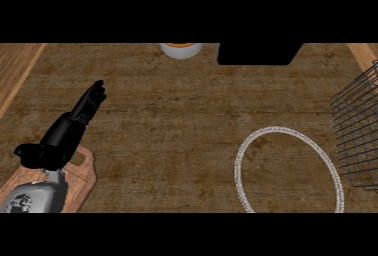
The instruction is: Pick the cupcake from the placemat and place it in the basket
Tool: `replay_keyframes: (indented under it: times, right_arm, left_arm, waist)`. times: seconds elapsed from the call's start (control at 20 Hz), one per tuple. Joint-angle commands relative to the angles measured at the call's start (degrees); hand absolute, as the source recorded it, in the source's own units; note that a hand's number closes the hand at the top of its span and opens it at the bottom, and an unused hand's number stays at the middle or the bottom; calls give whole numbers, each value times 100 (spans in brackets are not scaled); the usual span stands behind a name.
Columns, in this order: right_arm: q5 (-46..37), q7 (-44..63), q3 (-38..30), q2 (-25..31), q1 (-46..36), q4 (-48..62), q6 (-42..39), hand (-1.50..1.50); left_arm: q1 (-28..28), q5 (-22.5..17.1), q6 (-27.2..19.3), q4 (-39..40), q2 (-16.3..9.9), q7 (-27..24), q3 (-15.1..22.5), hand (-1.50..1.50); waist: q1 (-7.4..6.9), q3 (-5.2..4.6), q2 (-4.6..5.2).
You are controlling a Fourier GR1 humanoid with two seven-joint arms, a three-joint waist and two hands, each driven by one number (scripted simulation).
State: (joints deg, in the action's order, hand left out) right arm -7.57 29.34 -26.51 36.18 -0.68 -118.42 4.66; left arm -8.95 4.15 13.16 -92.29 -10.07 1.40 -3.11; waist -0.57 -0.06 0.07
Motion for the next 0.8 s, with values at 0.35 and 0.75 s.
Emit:
replay_keyframes:
  times: [0.35,0.75]
  right_arm:
    - [139,-1955,-429,280,-890,3024,-473,150]
    - [-306,-3506,-603,187,-985,4148,-38,150]
  left_arm:
    - [96,-3,52,-203,-42,75,-95,0]
    - [48,61,-126,-383,216,394,30,0]
  waist:
    - [22,9,-3]
    - [33,8,-9]
